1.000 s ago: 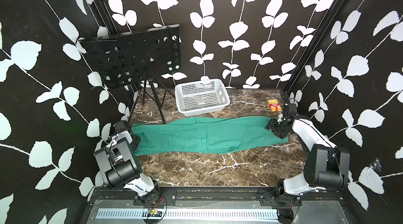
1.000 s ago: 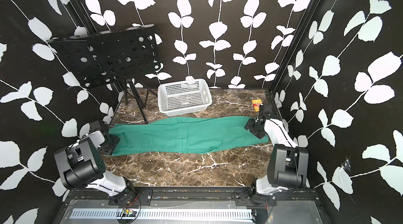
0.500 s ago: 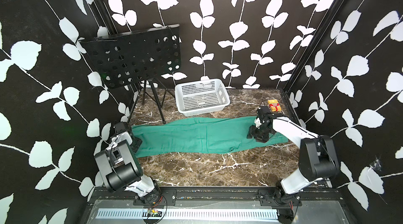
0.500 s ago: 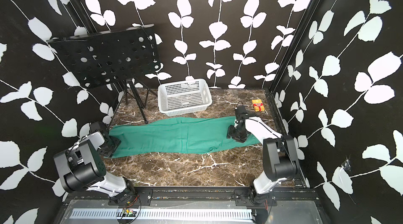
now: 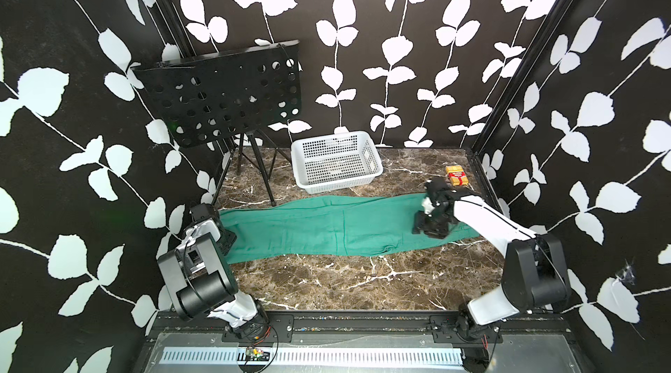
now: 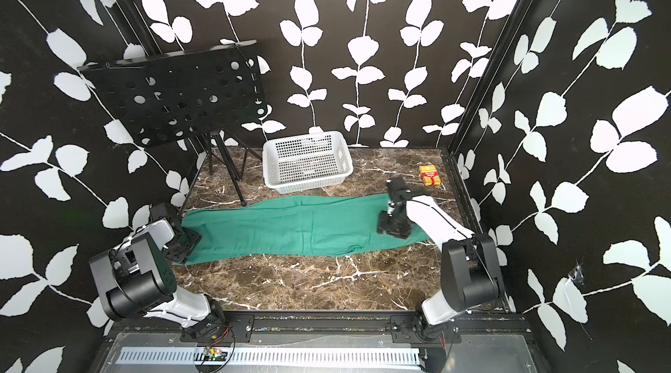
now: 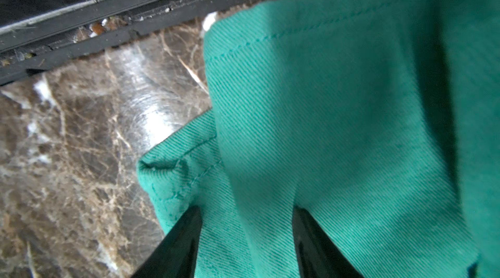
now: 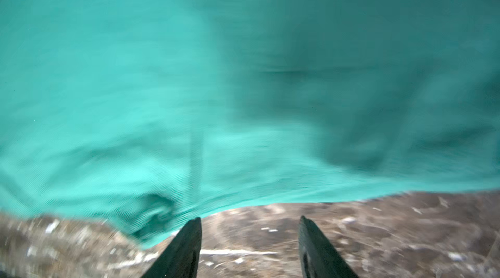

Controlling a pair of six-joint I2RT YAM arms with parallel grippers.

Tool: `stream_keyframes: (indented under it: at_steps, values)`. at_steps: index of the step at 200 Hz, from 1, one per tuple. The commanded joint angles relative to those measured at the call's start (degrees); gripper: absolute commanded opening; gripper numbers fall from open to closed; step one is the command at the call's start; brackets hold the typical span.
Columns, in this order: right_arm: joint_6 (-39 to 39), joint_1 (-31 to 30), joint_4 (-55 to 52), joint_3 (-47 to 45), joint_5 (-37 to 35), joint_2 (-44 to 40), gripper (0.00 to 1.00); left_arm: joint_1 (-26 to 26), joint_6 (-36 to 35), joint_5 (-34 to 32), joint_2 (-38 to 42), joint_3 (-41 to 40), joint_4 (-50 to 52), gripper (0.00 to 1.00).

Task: Roll up the long pants
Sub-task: Fold the long pant at the center of the board.

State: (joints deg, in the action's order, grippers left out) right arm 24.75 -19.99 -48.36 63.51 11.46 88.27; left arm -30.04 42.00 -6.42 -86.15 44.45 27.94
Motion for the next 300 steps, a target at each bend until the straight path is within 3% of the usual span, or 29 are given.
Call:
stream_keyframes:
  at_steps: [1,31,86,111,140,225,235,242,277,300]
  values:
    - [-6.53,-7.79,-4.1,4.58,2.49,2.91,0.55,-0.03,0.22,0.2,0.02,-1.64,2.88,0.58]
    - [-6.9,-15.52,-6.17,8.02,-1.17,7.96,0.49,-0.04,0.52,0.43,-0.08,-1.8,2.81,0.58]
    - [-6.42,-19.25,-7.98,8.0,-7.74,12.93,0.47,-0.07,1.78,1.27,0.2,-2.26,2.33,0.58]
    - [-5.83,-19.86,-7.78,6.32,-7.31,13.51,0.3,-0.05,1.85,1.23,0.19,-2.21,2.44,0.58]
    - [-4.73,-20.02,-6.36,2.13,-5.77,12.05,0.0,-0.03,1.91,1.16,0.02,-2.01,2.53,0.58]
    - [-0.01,-20.61,-4.63,-10.36,-0.39,5.43,0.0,-0.03,2.18,1.04,-0.55,-2.06,2.82,0.58]
    - [0.35,-20.62,-5.09,-9.97,-0.58,6.01,0.25,-0.02,2.19,1.15,-0.69,-2.08,2.73,0.58]
    - [0.67,-20.61,-5.69,-8.89,-1.2,5.97,0.34,-0.04,2.12,1.28,-0.73,-2.09,2.78,0.58]
    - [0.12,-20.6,-3.64,-0.29,-5.34,-1.94,0.58,-0.08,2.99,-0.49,2.15,-1.56,6.33,0.58]
    - [-0.13,-19.92,0.93,1.88,-9.81,-2.26,0.61,-0.04,5.21,-4.77,6.59,-1.3,12.28,0.59]
